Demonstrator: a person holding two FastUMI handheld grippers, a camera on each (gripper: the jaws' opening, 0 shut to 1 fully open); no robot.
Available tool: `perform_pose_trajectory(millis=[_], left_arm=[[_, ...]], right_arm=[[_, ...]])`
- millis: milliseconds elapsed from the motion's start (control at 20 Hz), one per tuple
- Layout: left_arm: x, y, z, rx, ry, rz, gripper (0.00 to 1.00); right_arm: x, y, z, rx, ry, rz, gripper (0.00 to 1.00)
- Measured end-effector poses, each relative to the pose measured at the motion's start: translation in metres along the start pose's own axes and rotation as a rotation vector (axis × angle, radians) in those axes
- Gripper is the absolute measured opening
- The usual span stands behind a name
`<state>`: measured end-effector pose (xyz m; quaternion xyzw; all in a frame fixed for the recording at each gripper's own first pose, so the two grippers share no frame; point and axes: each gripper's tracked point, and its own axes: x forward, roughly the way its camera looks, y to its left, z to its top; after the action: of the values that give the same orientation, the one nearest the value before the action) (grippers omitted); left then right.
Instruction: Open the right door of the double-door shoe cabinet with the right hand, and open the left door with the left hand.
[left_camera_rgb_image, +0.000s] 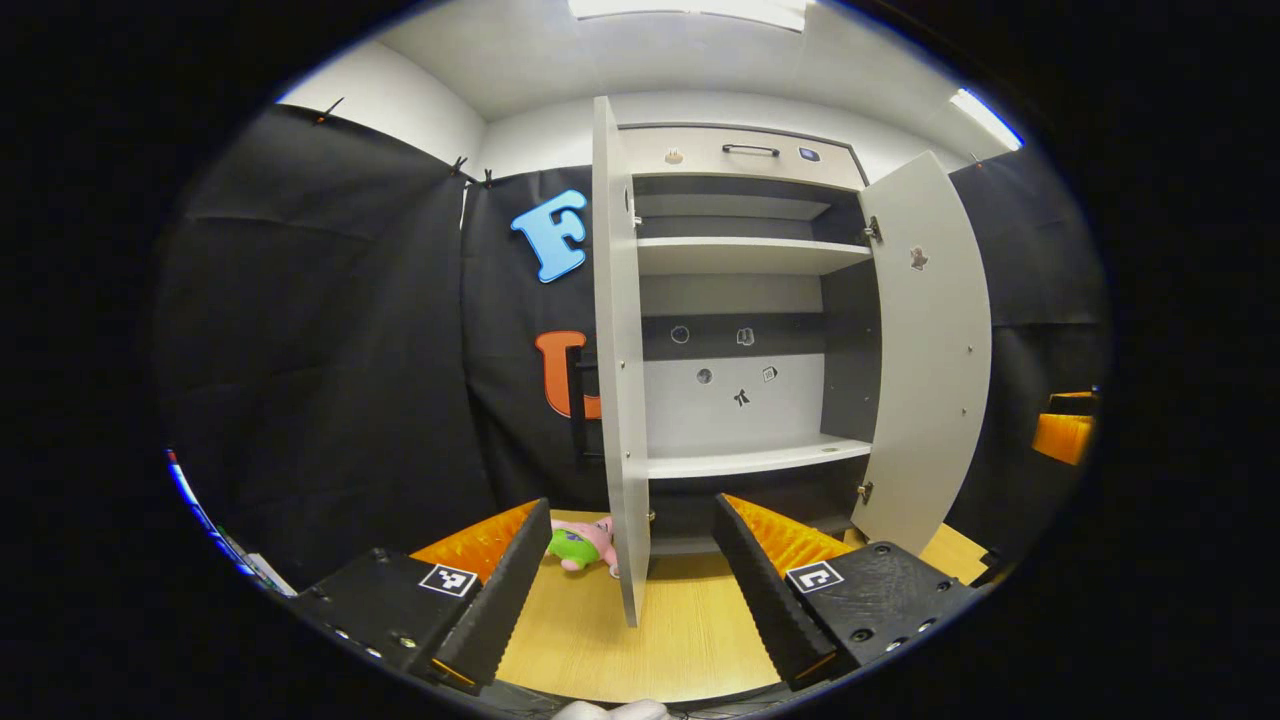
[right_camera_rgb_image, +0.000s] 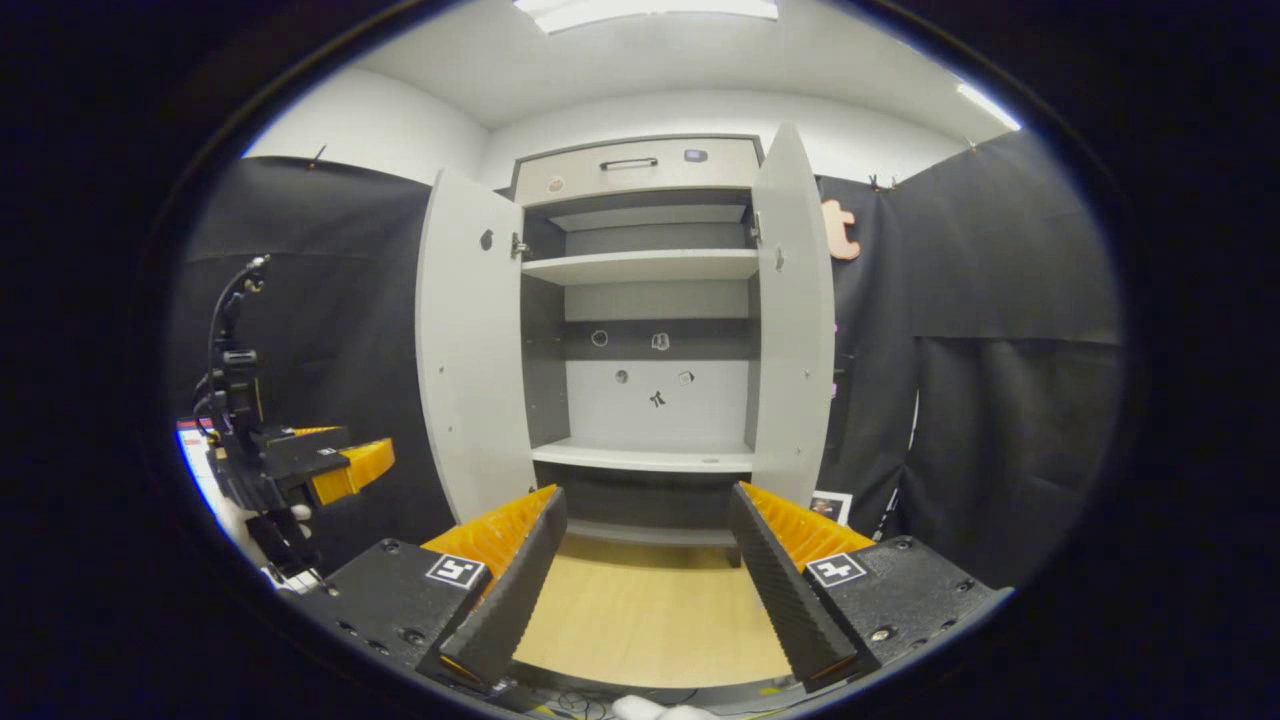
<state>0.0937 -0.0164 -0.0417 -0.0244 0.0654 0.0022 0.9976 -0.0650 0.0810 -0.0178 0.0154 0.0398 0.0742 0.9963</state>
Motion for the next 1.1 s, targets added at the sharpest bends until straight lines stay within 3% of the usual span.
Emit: perform_pose_trajectory(millis=[650,1100], left_arm=[[-0.027,-0.027,0.068,0.024,-0.083,-0.026,0.96],[-0.035,-0.053,0.068,0.02,-0.086,-0.038,0.96]], right_arm=[[-0.013,-0.017,0.038,-0.004,-0.075,-0.085,0.98],[-0.016,-0.047,0.042,0.002,-0.093,-0.14,1.0]])
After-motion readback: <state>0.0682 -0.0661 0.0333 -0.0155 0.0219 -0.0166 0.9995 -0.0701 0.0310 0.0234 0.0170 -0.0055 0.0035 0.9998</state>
